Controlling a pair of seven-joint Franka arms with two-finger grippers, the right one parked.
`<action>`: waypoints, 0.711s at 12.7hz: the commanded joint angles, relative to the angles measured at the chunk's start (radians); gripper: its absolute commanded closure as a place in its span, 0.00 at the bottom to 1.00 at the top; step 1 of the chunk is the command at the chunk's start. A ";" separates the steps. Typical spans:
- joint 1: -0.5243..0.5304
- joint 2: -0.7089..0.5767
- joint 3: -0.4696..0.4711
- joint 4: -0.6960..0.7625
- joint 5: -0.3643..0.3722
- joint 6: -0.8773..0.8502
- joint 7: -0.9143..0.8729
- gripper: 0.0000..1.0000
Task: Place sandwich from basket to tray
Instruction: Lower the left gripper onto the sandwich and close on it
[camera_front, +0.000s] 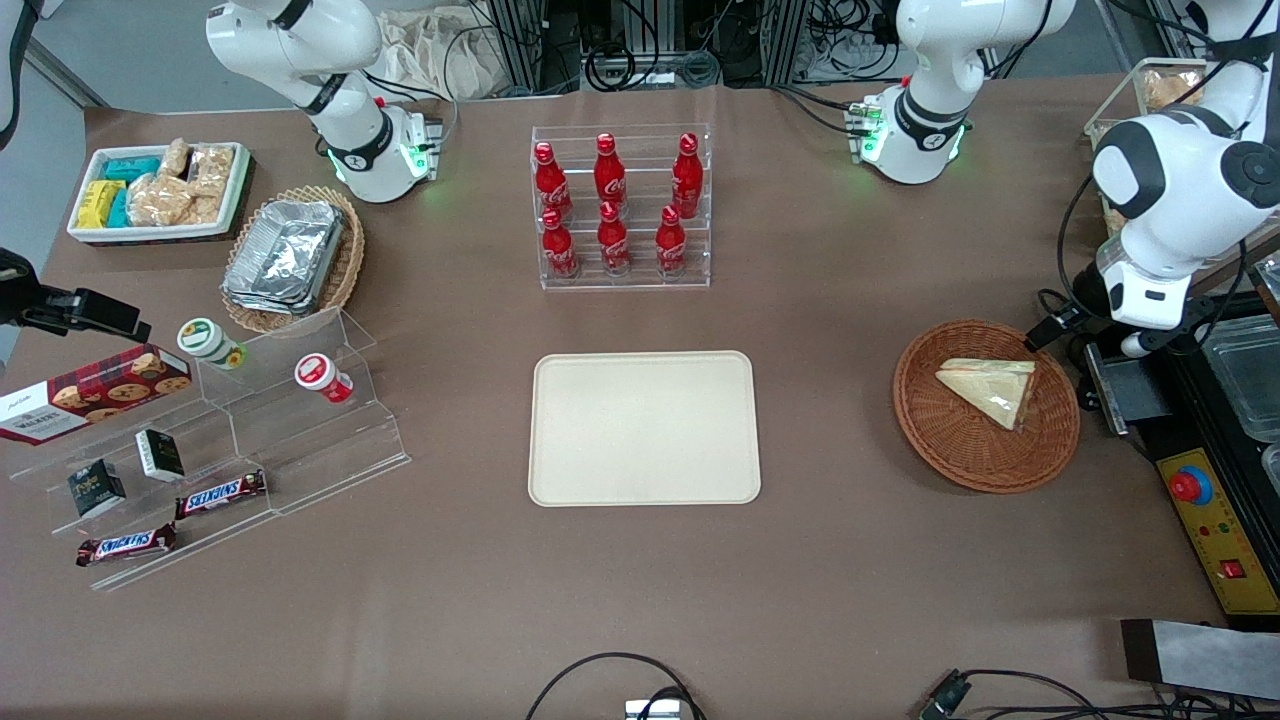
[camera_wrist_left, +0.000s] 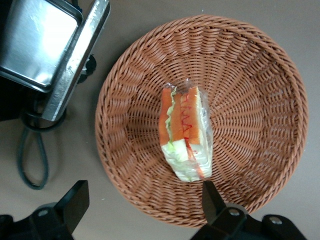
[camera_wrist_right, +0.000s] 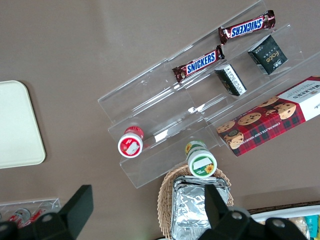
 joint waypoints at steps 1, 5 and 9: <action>0.007 0.032 -0.005 -0.014 -0.052 0.071 -0.011 0.00; 0.005 0.102 -0.005 -0.010 -0.135 0.164 -0.011 0.00; -0.004 0.138 -0.009 -0.008 -0.178 0.223 -0.012 0.00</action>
